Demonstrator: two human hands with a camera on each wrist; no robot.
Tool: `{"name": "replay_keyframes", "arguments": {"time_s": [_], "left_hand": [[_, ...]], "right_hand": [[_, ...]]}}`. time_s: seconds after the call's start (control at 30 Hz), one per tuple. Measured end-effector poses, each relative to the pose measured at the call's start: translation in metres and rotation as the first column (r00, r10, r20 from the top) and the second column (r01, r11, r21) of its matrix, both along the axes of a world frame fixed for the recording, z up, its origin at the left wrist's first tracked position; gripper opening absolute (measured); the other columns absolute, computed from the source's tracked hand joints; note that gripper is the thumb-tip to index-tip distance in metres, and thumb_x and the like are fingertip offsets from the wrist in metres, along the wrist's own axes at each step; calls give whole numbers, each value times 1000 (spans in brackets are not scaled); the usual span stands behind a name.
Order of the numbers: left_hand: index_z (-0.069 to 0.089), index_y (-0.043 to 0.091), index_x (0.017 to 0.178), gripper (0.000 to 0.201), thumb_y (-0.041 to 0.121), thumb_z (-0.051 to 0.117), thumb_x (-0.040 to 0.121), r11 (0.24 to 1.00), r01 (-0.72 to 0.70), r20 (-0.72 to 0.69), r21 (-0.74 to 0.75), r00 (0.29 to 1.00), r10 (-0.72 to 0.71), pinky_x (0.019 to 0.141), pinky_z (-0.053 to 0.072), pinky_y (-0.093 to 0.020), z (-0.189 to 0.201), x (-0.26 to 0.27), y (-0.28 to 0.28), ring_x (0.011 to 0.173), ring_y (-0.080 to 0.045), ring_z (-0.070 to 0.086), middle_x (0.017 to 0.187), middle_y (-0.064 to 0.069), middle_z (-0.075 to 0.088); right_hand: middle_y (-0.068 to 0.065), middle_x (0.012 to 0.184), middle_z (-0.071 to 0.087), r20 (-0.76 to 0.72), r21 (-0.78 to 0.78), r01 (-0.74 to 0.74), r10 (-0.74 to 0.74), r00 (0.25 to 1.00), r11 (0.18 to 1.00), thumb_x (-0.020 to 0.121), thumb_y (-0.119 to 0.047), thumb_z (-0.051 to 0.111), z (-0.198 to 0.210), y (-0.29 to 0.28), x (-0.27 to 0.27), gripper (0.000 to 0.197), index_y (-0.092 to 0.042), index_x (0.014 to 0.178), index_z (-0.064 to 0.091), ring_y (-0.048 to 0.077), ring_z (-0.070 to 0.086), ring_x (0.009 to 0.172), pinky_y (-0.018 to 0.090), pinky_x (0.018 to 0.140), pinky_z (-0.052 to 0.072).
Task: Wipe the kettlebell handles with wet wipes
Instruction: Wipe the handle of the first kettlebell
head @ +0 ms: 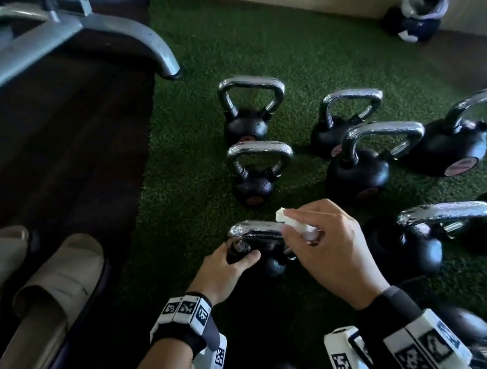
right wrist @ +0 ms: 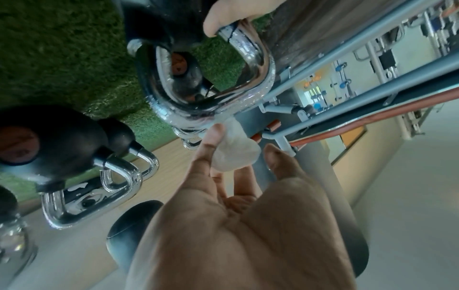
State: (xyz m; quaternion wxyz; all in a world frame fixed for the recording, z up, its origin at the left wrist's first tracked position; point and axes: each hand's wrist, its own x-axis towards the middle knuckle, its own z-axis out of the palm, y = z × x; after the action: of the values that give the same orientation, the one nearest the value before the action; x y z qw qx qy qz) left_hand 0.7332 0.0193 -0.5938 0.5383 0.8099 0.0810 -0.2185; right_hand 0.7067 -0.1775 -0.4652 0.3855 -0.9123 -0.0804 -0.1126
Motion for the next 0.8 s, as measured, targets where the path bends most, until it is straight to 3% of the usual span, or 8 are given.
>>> {"name": "replay_keyframes", "arguments": {"time_s": [0.1, 0.3, 0.37, 0.47, 0.53, 0.63, 0.73, 0.8], "left_hand": [[65, 52, 112, 29, 62, 70, 86, 1000, -20, 3, -15, 1000, 20, 93, 41, -25, -2, -2, -2, 107, -3, 62, 113, 20, 70], [68, 53, 104, 19, 57, 73, 86, 998, -55, 18, -17, 998, 55, 97, 45, -26, -3, -4, -4, 107, -3, 65, 107, 21, 73], [69, 51, 107, 23, 57, 73, 86, 998, -56, 17, -13, 998, 56, 99, 45, -27, -2, -4, -4, 108, -3, 65, 107, 22, 73], [66, 55, 102, 16, 56, 72, 88, 998, -55, -11, -19, 998, 55, 100, 42, -27, 2, -6, -4, 105, -1, 62, 106, 26, 68], [64, 56, 101, 16, 58, 72, 87, 997, -71, -33, -33, 997, 70, 105, 42, -30, 2, -9, -5, 108, -4, 62, 108, 24, 68], [67, 50, 110, 30, 62, 73, 83, 995, -91, -37, -39, 995, 90, 112, 44, -38, 0, -8, -6, 111, -9, 65, 113, 18, 72], [67, 51, 107, 28, 63, 73, 82, 995, -96, -48, -35, 994, 94, 111, 45, -39, -1, -8, -6, 112, -11, 65, 113, 18, 72], [66, 55, 103, 27, 66, 74, 80, 994, -95, -60, -50, 994, 92, 110, 47, -41, 1, -9, -7, 113, -12, 65, 114, 18, 71]], "right_hand": [[-5, 109, 65, 71, 10, -50, 49, 996, 999, 95, -18, 74, -5, 6, 2, 19, -18, 113, 81, -1, 67, 80, 4, 68, 50], [0, 101, 75, 108, -115, -90, 103, 989, 989, 85, -2, 79, -14, 5, 14, 25, -12, 108, 82, 15, 71, 92, 30, 83, 61], [2, 92, 74, 111, -141, -75, 91, 990, 987, 85, -4, 79, -16, 5, 12, 20, -15, 101, 83, 21, 69, 86, 38, 76, 60], [3, 75, 64, 137, -133, 26, -8, 991, 991, 89, -9, 79, -20, -11, 8, 8, -16, 86, 81, 21, 64, 65, 41, 60, 57], [5, 70, 62, 138, -128, 90, -72, 988, 988, 91, -13, 79, -21, -16, 7, 13, -13, 78, 79, 24, 62, 57, 43, 54, 55], [4, 75, 63, 132, -108, 46, -32, 991, 993, 88, -7, 80, -20, -8, 6, 9, -13, 81, 79, 22, 63, 59, 42, 56, 56], [3, 78, 66, 88, -39, 34, -30, 996, 999, 84, -5, 83, -25, -12, 4, 12, -17, 86, 83, 17, 66, 66, 27, 63, 52], [2, 79, 70, 46, 0, 95, -95, 994, 995, 85, -13, 84, -31, -26, 5, 3, -16, 87, 84, 18, 68, 71, 19, 67, 48]]}}
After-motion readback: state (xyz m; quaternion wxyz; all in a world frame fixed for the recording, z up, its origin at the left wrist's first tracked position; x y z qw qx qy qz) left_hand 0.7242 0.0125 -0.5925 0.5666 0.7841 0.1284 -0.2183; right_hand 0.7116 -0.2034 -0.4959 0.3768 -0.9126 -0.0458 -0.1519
